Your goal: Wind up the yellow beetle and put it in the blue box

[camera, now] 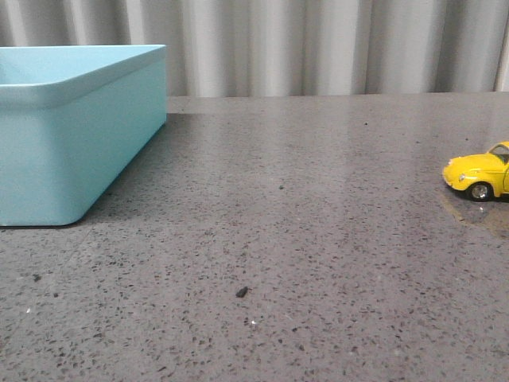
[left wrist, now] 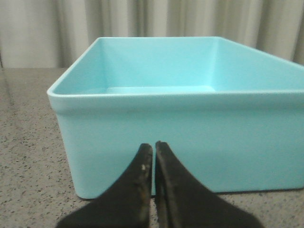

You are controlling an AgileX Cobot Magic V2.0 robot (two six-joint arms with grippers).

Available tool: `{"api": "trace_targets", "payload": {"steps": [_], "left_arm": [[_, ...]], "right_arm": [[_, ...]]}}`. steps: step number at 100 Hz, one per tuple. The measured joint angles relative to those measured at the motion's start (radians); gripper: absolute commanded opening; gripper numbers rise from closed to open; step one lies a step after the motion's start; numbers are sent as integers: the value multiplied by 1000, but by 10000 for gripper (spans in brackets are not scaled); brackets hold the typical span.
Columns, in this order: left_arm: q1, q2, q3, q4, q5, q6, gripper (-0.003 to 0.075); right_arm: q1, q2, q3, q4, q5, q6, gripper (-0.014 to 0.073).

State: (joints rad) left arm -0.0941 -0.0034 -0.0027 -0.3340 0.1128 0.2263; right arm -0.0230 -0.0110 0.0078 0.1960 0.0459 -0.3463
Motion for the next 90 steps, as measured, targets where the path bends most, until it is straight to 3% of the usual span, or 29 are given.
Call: {"api": "trace_targets", "payload": {"steps": [18, 60, 76, 90], "left_arm": [[0, 0, 0, -110, -20, 0, -21], [0, 0, 0, -157, 22, 0, -21], [0, 0, 0, -207, 20, 0, -21], [0, 0, 0, -259, -59, 0, -21]], "right_arm": [[0, 0, 0, 4, 4, 0, -50], [0, 0, 0, 62, 10, 0, -50], [0, 0, 0, 213, -21, 0, -50], [0, 0, -2, 536, -46, 0, -50]]}}
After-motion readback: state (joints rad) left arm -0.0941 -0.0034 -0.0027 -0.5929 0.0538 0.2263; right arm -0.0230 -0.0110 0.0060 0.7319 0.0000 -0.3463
